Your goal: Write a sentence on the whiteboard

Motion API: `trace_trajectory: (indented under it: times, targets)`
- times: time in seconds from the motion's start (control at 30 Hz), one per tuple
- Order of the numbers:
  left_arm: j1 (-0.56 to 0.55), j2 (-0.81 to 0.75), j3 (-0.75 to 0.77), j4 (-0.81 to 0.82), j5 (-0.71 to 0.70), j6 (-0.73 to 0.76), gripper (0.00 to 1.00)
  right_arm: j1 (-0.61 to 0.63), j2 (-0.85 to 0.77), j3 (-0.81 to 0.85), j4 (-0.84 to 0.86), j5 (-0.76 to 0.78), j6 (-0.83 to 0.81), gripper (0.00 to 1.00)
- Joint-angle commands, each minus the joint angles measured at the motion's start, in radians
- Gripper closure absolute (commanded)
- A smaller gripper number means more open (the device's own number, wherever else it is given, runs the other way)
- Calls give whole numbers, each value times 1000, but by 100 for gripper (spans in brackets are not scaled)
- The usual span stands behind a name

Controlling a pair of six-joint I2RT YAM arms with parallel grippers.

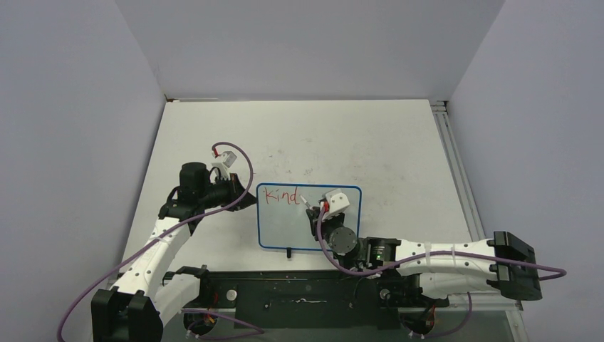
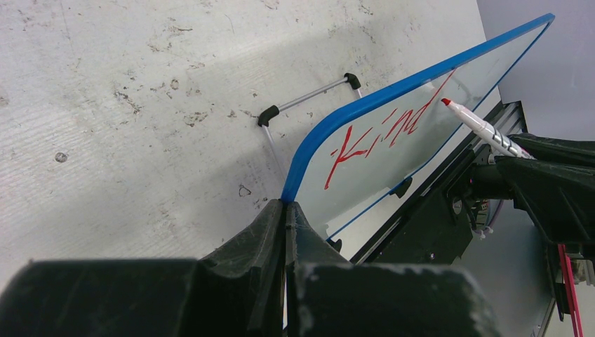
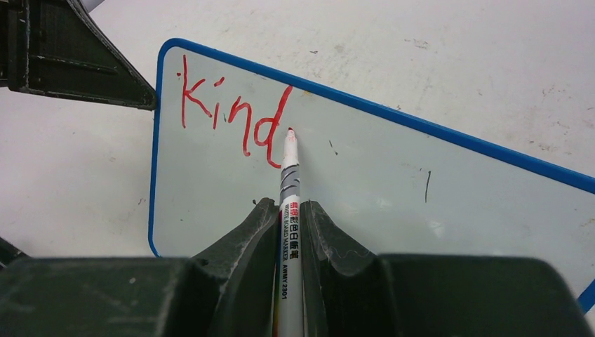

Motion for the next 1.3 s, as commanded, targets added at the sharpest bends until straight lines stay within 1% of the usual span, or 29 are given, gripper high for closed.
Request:
trace_trajectory:
  times: [0.0,0.33,0.77,1.27]
  targets:
    - [-13,-3,39,-2,31,2,100,-8,16,41,55,-21,-13,95]
    - [-13,-5,39,-2,34,2,100,-15,27,31,28,9,15,95]
    - [-14,-10,37,-2,35,2,100,10,5,-14,-45,31,105,95]
    - [-15,-10,38,-2,34,2,100,23,11,-10,-18,58,100,95]
